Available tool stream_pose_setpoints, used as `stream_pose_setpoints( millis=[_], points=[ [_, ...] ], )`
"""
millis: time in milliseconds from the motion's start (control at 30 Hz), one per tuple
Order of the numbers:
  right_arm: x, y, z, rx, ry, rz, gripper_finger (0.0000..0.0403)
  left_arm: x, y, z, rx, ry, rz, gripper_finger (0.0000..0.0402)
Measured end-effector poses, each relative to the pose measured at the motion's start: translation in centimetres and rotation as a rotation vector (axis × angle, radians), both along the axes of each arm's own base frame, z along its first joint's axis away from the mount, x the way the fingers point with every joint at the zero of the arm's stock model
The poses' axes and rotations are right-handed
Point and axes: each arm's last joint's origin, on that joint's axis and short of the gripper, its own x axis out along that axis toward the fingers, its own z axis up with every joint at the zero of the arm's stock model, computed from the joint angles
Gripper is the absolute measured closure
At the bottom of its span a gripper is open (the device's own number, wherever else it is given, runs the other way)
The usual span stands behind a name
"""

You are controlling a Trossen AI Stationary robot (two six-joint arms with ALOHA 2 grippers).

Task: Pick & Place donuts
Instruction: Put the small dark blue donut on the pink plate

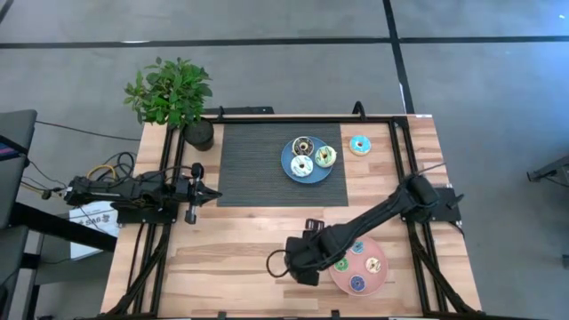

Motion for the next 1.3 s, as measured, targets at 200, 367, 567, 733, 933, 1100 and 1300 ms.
stream_pose_setpoints(
  millis=[200,367,567,733,933,1100,1300],
  points=[
    [0.7,0.4,-3.4,0.061,0.095,-0.140,0.0080,0.0,0.0,0.0,0.000,0.000,0.000,0.0401],
    [1.4,-0.1,-5.2,0.109,0.162,-0.201,0.0022,0.0,0.0,0.0,0.000,0.000,0.000,0.0401],
    [1.0,-0.5,-6.2,0.121,0.192,-0.288,0.0011,0.0,0.0,0.0,0.000,0.000,0.000,0.0401],
    [0.7,-0.4,-6.7,0.131,0.204,-0.299,0.0054,0.0,0.0,0.0,0.000,0.000,0.001,0.0401],
    [0.6,0.1,-6.9,0.150,0.194,-0.297,0.0115,0.0,0.0,0.0,0.000,0.000,0.001,0.0401],
    [0.6,0.0,-6.9,0.151,0.194,-0.306,0.0147,0.0,0.0,0.0,0.000,0.000,0.001,0.0401],
    [0.6,0.0,-6.9,0.153,0.198,-0.299,0.0190,0.0,0.0,0.0,0.000,0.000,0.001,0.0401]
  ],
)
